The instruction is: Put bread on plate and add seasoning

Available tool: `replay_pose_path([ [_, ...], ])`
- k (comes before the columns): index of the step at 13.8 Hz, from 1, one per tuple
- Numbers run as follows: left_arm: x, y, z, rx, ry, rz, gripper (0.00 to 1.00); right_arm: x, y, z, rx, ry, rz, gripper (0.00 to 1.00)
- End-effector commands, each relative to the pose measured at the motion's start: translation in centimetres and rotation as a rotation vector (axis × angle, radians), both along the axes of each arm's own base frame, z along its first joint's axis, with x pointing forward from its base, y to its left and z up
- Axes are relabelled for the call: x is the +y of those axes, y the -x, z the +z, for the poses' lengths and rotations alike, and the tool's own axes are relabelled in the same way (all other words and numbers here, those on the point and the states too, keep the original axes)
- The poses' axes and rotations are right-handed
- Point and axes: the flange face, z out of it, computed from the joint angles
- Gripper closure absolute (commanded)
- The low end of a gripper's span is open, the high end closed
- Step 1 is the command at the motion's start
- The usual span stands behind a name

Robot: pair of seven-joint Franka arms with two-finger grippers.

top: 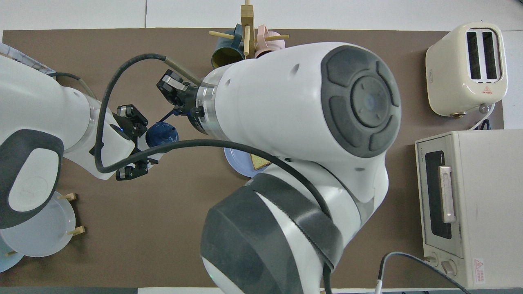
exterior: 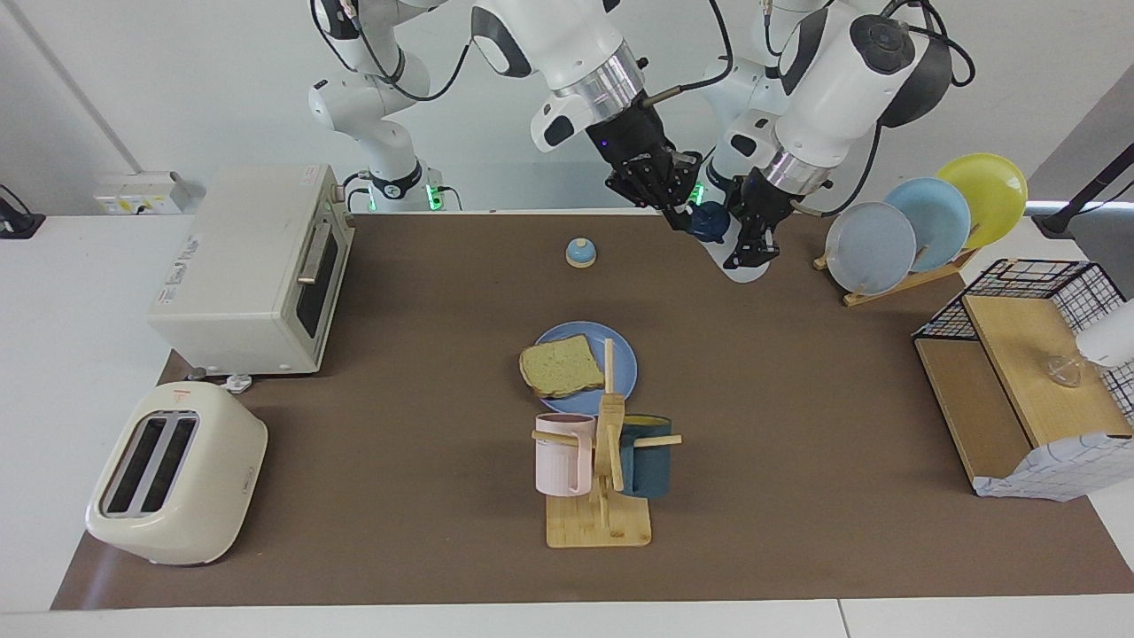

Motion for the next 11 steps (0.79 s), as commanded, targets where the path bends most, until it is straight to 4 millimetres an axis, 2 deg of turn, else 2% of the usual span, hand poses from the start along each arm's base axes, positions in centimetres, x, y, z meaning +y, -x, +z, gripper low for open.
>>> replay_pose_path([
  [1,0.7,0.7,0.2,0.005,-0.002,-0.010,1.00,-1.4,0.3,-0.5,-0.048,-0.007,0.017,0.17],
  [2,0.7,0.7,0.2,0.006,-0.002,-0.008,1.00,-1.7,0.4,-0.9,-0.062,0.006,0.036,0.00],
  [3,0.7,0.7,0.2,0.006,-0.002,-0.008,1.00,-2.0,0.4,-1.3,-0.067,0.030,0.062,0.00],
  [5,0.7,0.7,0.2,0.006,-0.003,-0.005,1.00,-5.2,-0.7,-2.6,-0.073,0.096,0.113,0.00],
  [8,0.4,0.7,0.0,0.006,-0.007,0.003,1.00,-12.6,-2.5,-5.2,-0.068,0.286,0.292,0.00],
  [10,0.4,0.6,0.0,0.003,-0.018,0.021,1.00,-18.4,-3.8,-6.7,-0.062,0.393,0.394,0.00],
  [11,-0.1,0.7,0.0,-0.016,-0.049,0.012,1.00,-22.0,-4.4,-7.1,-0.040,0.432,0.416,0.00],
])
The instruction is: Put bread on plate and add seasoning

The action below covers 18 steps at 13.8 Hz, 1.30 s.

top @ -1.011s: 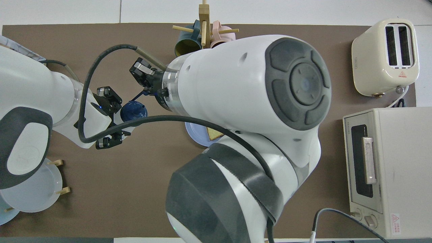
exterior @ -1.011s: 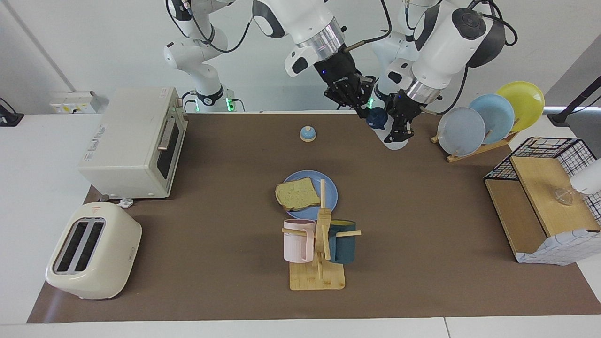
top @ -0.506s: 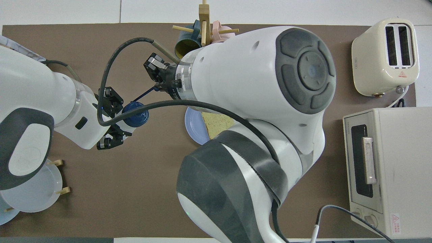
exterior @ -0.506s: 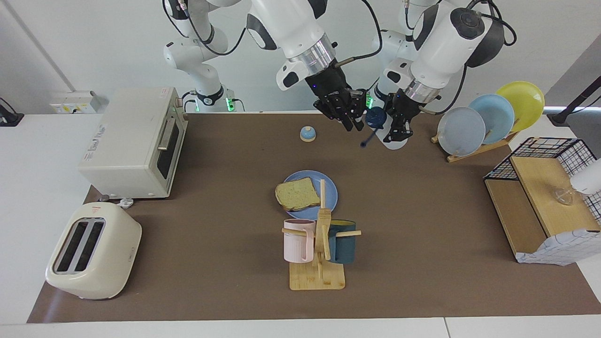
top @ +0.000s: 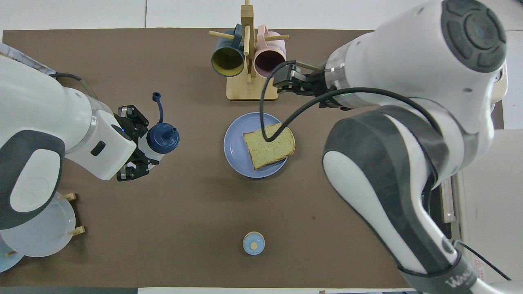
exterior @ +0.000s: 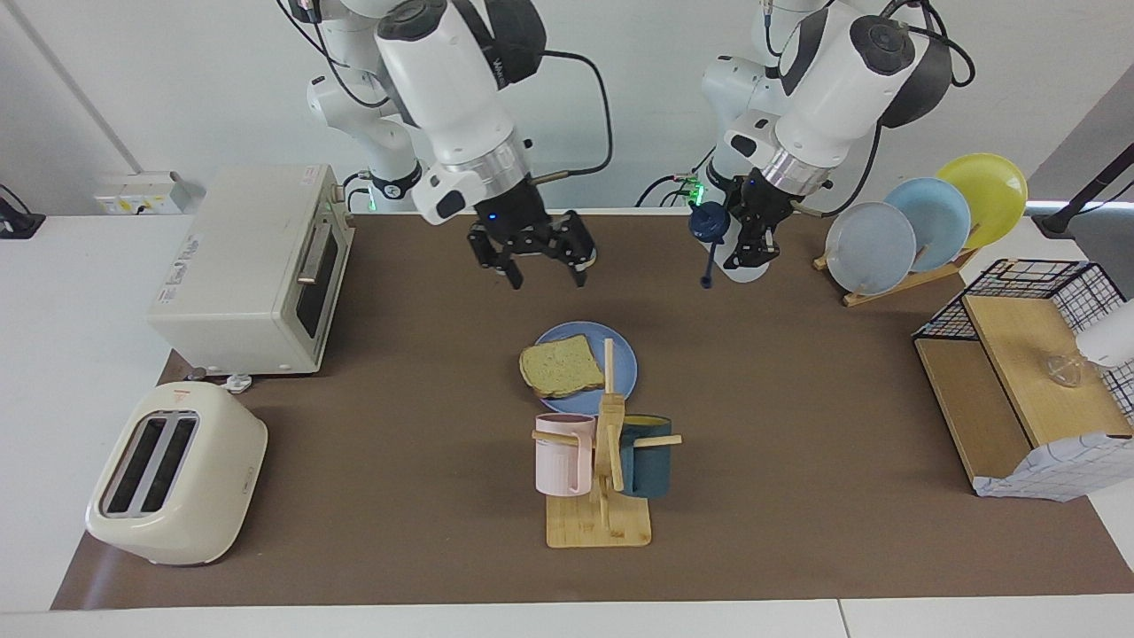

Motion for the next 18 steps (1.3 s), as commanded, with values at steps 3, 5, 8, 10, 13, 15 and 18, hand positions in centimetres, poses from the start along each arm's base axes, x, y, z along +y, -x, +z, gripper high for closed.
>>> replay_pose_path([
  [3,-1.7,0.8,-0.2,-0.048,-0.086,0.028,1.00,-12.2,0.4,-0.8,0.084,0.294,0.129,0.00],
  [5,-4.4,1.2,-1.1,-0.066,-0.140,0.039,1.00,-17.0,1.6,-0.1,0.140,0.304,0.117,0.00],
  [8,-8.1,1.9,-2.5,-0.095,-0.218,0.034,1.00,-21.2,3.8,1.1,0.178,0.301,0.142,0.00],
  [10,-10.8,2.2,-3.8,-0.123,-0.286,0.042,1.00,-22.5,4.6,0.7,0.176,0.302,0.202,0.00],
  [13,-14.2,2.9,-5.8,-0.151,-0.361,0.025,1.00,-23.9,6.2,0.6,0.158,0.304,0.235,0.00],
  [15,-16.4,3.5,-7.3,-0.178,-0.432,0.008,1.00,-24.0,6.0,1.0,0.127,0.305,0.224,0.00],
  [18,-18.3,4.5,-9.0,-0.215,-0.522,0.000,1.00,-25.1,5.6,0.4,0.138,0.302,0.214,0.00],
])
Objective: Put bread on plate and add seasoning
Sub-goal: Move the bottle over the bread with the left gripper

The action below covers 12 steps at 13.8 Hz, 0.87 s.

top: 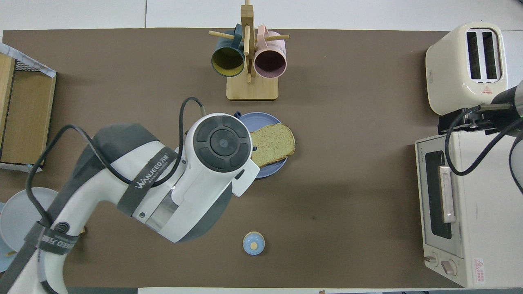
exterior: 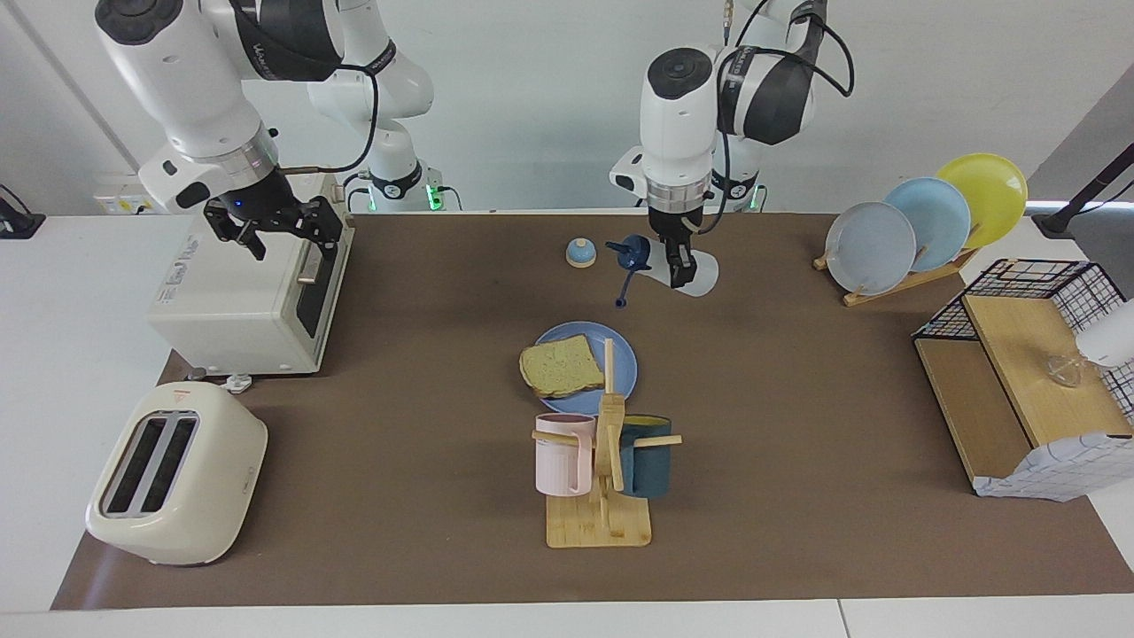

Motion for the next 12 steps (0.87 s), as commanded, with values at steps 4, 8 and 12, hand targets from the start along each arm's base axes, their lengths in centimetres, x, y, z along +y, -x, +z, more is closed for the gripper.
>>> replay_pose_path([
  [4,-3.1,1.3,-1.6,-0.068,-0.247,-0.042,1.00,-3.4,0.4,-1.4,0.024,0.008,-0.029,0.00],
  [8,-5.7,1.9,-5.6,-0.128,-0.449,-0.074,1.00,-3.8,0.4,-1.3,0.035,0.006,-0.001,0.00],
  [12,-6.4,1.4,-7.8,-0.159,-0.548,-0.096,1.00,-4.0,0.5,-1.0,0.028,0.006,-0.005,0.00],
])
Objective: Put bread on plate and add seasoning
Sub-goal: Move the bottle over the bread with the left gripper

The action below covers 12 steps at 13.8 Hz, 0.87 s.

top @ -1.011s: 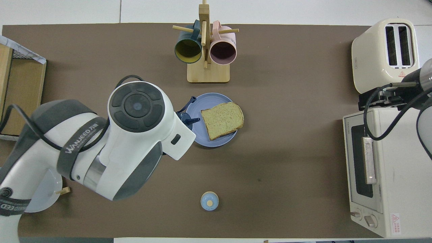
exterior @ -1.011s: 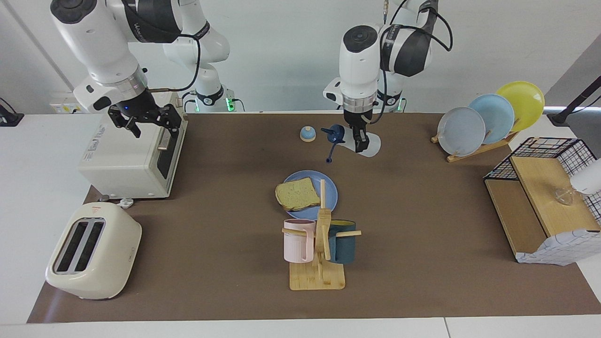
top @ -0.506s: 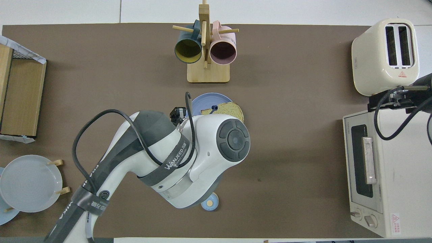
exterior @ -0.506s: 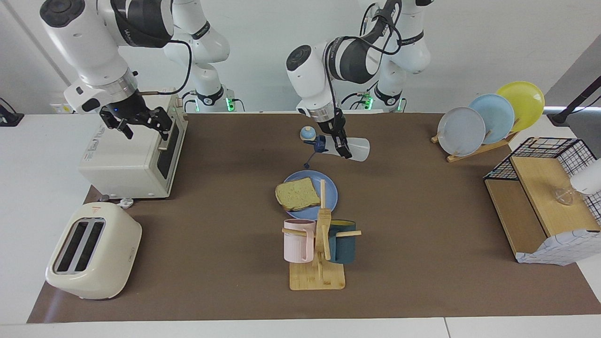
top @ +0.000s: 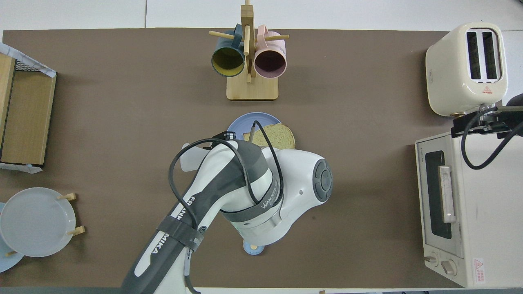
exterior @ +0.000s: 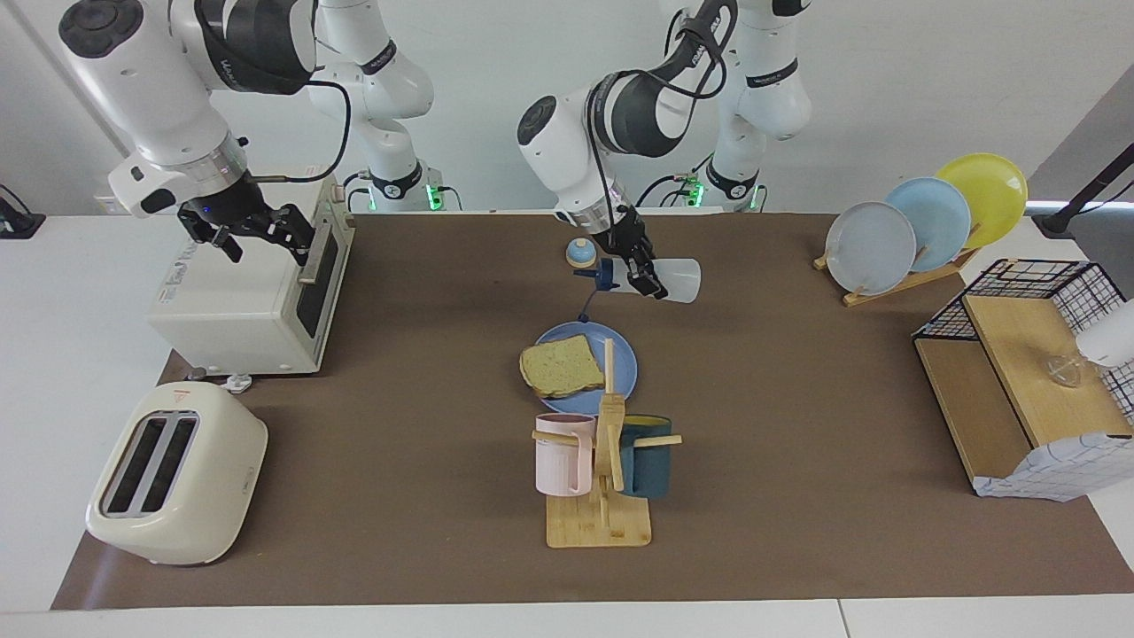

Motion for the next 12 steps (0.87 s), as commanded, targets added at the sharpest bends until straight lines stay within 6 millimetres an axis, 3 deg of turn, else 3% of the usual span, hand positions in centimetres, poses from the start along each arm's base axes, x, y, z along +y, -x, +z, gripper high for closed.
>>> replay_pose_path([
  [1,-1.0,-0.6,-1.0,-0.040,-0.095,0.000,1.00,-0.5,0.4,0.3,-0.004,0.009,0.015,0.00],
  [12,-0.4,-2.1,-1.8,-0.136,-0.237,-0.062,1.00,-0.4,0.4,0.2,0.001,0.009,0.018,0.00],
])
